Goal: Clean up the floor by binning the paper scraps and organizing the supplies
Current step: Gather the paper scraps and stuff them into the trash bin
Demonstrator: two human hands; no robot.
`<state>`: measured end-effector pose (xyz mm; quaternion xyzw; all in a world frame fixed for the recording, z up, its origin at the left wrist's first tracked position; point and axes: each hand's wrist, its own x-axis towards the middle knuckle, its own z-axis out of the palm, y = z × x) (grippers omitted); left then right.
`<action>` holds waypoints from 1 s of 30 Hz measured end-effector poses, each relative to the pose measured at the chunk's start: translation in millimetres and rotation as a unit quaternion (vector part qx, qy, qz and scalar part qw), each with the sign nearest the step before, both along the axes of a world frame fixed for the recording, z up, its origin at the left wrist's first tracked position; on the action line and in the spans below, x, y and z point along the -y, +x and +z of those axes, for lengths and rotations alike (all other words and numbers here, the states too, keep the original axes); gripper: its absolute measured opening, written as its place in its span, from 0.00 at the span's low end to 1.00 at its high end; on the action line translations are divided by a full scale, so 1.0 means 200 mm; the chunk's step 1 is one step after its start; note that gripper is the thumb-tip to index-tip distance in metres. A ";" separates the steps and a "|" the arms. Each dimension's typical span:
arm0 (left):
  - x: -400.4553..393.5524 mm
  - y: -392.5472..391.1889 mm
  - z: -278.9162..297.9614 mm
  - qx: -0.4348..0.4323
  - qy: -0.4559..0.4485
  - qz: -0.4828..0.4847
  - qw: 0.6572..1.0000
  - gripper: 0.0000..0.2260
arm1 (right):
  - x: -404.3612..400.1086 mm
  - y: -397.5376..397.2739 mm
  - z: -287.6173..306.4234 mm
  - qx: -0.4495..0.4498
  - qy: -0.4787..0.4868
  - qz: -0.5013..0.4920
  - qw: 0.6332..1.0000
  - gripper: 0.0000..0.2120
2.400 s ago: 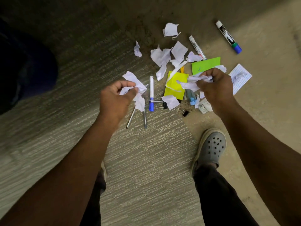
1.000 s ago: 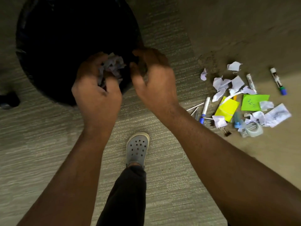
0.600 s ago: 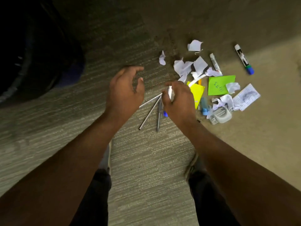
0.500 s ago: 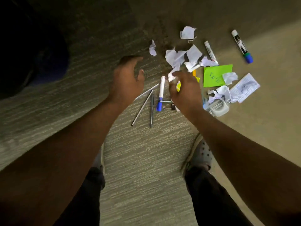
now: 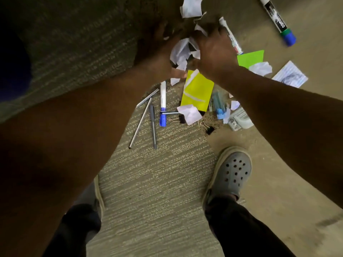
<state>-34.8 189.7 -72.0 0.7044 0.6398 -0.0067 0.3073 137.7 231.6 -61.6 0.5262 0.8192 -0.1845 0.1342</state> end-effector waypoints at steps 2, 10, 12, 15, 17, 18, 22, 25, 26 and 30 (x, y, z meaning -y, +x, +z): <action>0.00 0.05 0.00 0.019 0.000 -0.003 1.000 0.41 | -0.02 0.00 -0.01 -0.001 0.004 0.022 1.000 0.22; 0.04 0.12 0.02 0.133 -0.023 0.164 0.977 0.14 | -0.03 0.03 0.06 -0.088 0.017 -0.065 0.994 0.15; 0.02 0.09 0.07 0.180 -0.030 0.275 0.944 0.14 | -0.02 0.03 0.12 -0.122 0.021 -0.119 0.985 0.14; 0.06 0.01 0.17 0.240 -0.022 0.429 0.870 0.12 | 0.01 0.03 0.19 -0.178 0.009 -0.249 0.952 0.13; 0.13 -0.05 0.27 0.295 -0.038 0.498 0.815 0.10 | 0.06 0.01 0.26 -0.227 -0.028 -0.317 0.921 0.11; 0.17 -0.07 0.32 0.318 -0.050 0.518 0.792 0.09 | 0.09 -0.01 0.30 -0.253 -0.051 -0.337 0.905 0.10; 0.35 -0.17 0.53 0.373 -0.107 0.551 0.739 0.08 | 0.22 -0.17 0.50 -0.397 -0.180 -0.442 0.784 0.11; 0.45 -0.27 0.70 0.395 -0.096 0.555 0.726 0.11 | 0.29 -0.34 0.68 -0.473 -0.283 -0.528 0.646 0.11; 0.47 -0.31 0.77 0.403 -0.088 0.555 0.722 0.11 | 0.30 -0.39 0.74 -0.495 -0.307 -0.550 0.598 0.10; 0.48 -0.49 1.05 0.430 -0.083 0.574 0.692 0.13 | 0.32 -0.62 1.00 -0.550 -0.356 -0.568 0.498 0.04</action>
